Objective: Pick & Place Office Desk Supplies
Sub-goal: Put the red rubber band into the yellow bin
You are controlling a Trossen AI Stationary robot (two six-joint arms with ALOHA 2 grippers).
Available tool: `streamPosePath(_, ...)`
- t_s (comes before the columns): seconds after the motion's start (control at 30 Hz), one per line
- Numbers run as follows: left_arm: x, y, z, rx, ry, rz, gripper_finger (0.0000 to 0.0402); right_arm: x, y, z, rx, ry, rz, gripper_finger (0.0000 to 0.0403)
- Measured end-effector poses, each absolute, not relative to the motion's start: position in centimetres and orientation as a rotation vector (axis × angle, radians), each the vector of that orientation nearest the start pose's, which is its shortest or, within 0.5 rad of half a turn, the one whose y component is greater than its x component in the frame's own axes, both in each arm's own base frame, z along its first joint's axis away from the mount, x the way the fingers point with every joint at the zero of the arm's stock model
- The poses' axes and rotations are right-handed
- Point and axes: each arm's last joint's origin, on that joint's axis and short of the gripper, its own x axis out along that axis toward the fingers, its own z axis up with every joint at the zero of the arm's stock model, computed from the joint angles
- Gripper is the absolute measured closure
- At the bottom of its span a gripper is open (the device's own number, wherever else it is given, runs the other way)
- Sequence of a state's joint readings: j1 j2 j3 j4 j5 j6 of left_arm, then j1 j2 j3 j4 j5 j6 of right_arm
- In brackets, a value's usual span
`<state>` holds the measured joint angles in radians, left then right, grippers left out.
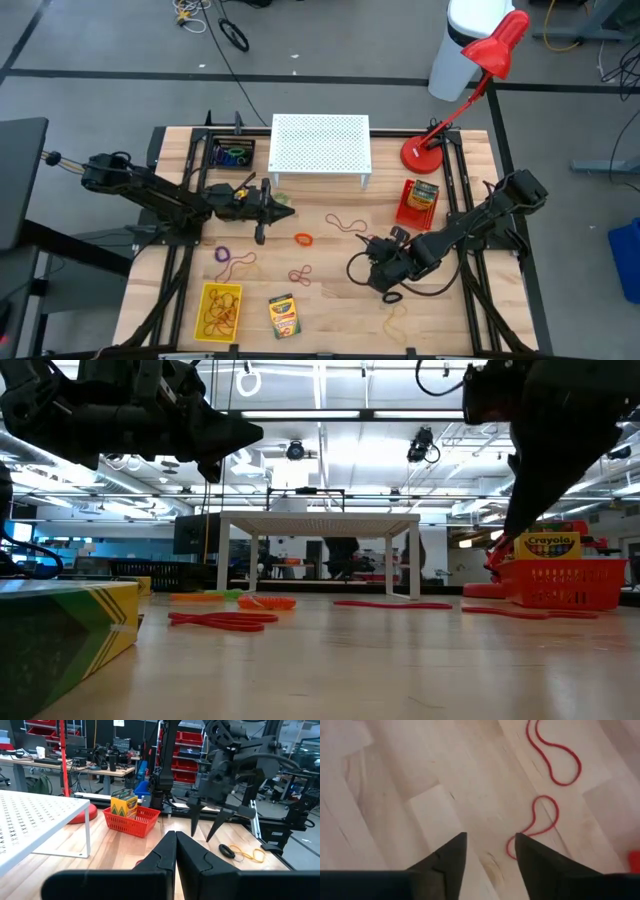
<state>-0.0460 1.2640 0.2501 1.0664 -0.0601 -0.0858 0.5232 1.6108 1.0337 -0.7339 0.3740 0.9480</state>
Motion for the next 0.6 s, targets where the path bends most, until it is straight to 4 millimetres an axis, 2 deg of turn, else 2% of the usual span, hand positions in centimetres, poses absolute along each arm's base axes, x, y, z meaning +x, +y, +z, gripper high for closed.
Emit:
streamPosePath(0.2, 21.7, -0.8, 18.4, -0.089, -0.053, 0.012, 0.0388, 25.5, 13.0, 18.4, 0.304, 1.101, -0.504, 0.0194)
streamPosePath(0.4, 21.7, -0.8, 18.4, -0.089, -0.054, 0.011, 0.0388, 25.6, 10.5, 17.2, 0.350, 1.127, -0.607, 0.0192)
streamPosePath(0.6, 21.7, -0.8, 18.4, -0.088, -0.053, 0.012, 0.0388, 25.7, 9.5, 16.0, 0.399, 1.170, -0.565, 0.0191)
